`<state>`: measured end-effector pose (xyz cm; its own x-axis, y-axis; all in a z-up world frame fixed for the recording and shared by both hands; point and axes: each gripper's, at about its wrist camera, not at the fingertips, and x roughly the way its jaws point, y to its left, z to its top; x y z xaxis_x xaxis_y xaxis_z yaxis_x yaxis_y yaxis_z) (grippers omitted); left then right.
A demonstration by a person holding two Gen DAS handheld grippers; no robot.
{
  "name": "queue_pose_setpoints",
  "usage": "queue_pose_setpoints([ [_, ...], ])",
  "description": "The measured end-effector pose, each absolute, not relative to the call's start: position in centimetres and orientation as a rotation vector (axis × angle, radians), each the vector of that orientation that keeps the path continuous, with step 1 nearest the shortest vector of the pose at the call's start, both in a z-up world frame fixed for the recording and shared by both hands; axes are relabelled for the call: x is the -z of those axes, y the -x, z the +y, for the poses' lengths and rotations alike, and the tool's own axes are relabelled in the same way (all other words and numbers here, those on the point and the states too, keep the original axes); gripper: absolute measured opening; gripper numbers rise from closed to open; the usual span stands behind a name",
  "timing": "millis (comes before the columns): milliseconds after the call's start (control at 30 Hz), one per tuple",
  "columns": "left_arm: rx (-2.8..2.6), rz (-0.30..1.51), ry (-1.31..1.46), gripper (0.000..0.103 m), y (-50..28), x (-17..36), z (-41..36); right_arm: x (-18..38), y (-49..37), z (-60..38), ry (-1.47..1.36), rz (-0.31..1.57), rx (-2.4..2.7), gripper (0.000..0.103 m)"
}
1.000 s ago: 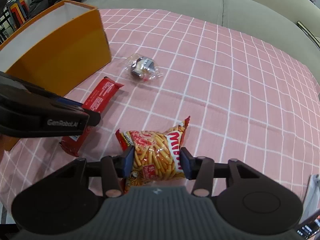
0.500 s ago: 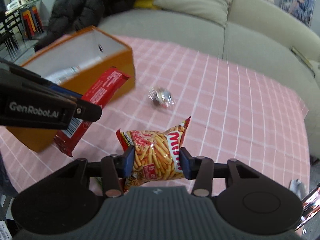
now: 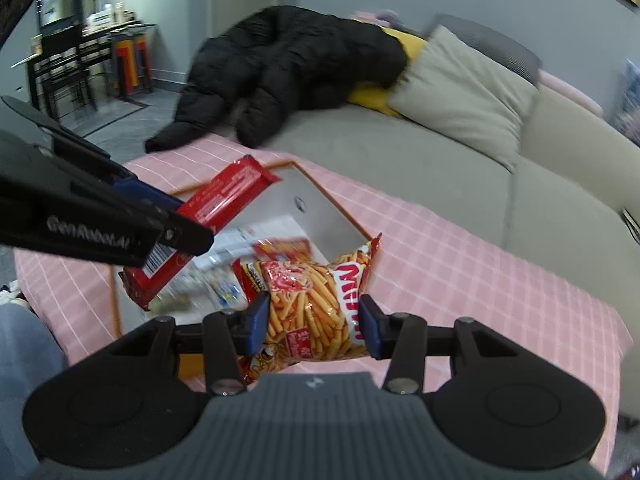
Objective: Organize snacks
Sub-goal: 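Carry the red bar and Mimi bag into the orange box and open both tools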
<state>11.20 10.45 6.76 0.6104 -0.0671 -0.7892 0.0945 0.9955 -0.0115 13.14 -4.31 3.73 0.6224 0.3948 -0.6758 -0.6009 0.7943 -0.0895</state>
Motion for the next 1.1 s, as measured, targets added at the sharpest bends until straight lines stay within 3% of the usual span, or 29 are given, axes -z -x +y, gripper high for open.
queue_pose_setpoints([
  [400,0.050,1.100,-0.059,0.026,-16.3,-1.4,17.7,-1.8,-18.4,7.9,0.556,0.676,-0.693,0.044],
  [1100,0.056,1.270,-0.157,0.026,-20.7,7.3,17.9,7.5,-24.0,11.0,0.761,0.792,-0.690,0.046],
])
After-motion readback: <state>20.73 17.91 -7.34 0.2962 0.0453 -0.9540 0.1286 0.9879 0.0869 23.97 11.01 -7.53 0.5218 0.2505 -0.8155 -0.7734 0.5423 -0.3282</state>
